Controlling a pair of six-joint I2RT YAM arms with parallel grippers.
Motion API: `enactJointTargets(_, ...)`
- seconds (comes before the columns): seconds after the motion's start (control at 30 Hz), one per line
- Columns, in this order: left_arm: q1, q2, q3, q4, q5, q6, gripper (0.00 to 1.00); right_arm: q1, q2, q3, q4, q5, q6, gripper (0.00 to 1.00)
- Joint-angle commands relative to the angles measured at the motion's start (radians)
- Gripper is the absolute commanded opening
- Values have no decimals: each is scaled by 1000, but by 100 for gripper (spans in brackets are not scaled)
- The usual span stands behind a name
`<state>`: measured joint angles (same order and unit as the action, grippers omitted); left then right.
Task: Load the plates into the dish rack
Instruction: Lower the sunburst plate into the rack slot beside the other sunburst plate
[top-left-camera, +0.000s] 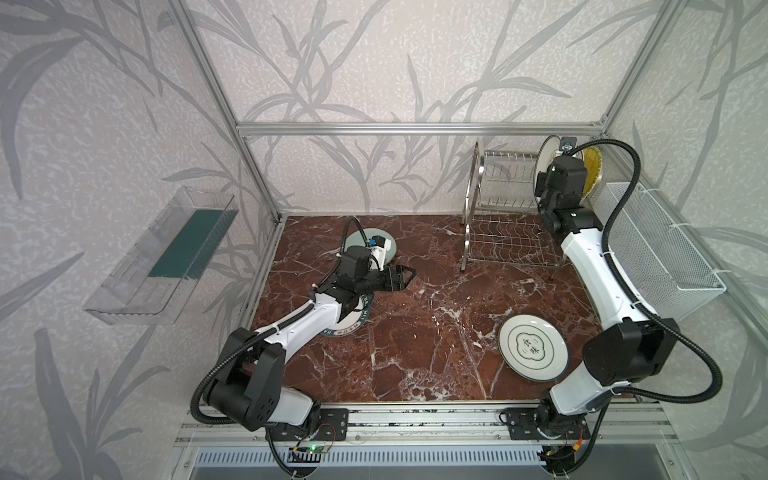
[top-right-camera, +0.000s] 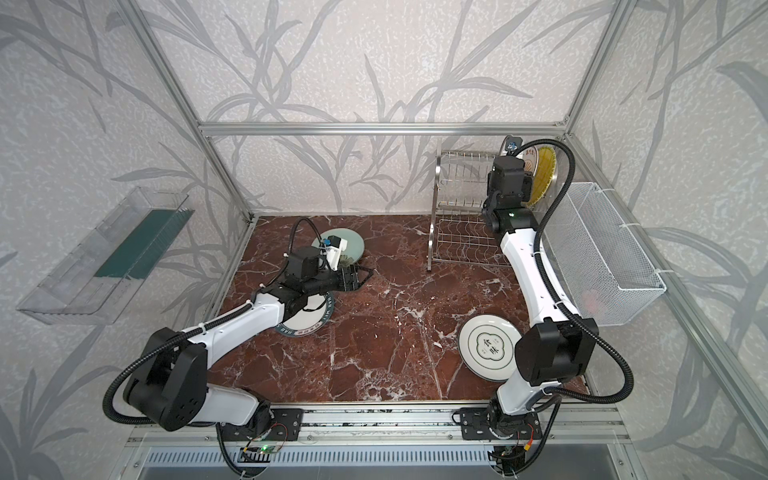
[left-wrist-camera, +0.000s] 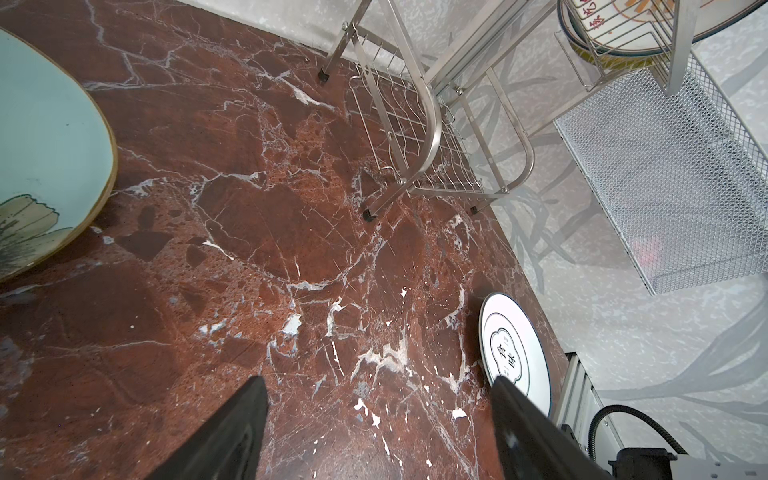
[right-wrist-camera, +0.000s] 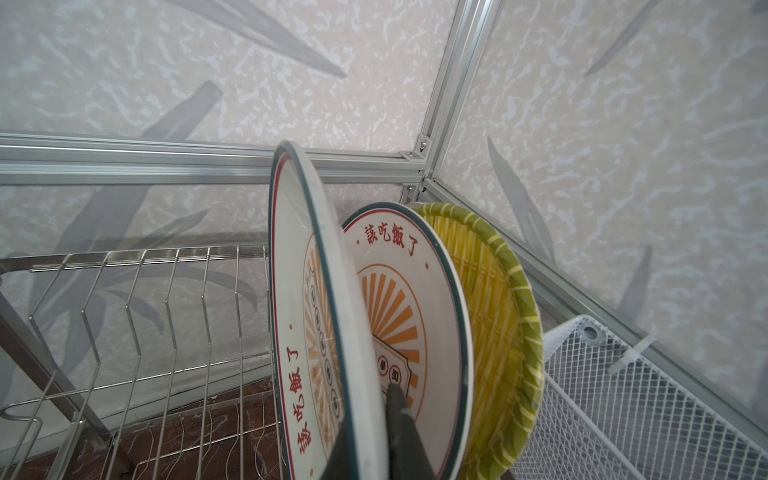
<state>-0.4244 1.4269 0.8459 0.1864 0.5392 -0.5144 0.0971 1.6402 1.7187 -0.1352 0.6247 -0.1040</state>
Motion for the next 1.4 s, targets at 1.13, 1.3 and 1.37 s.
enactJointTargets(1.13,1,-15,10,-25,-15,26,82,-16,16,-8,-26,-44,52,2)
enactJointTargets(1.3,1,-16,9,-27,-13,25,82,-22,22,-4,-40,-55,64,4)
enactJointTargets(1.37,2,-17,9,-27,-15,25,82,-23,22,-5,-44,-64,71,7)
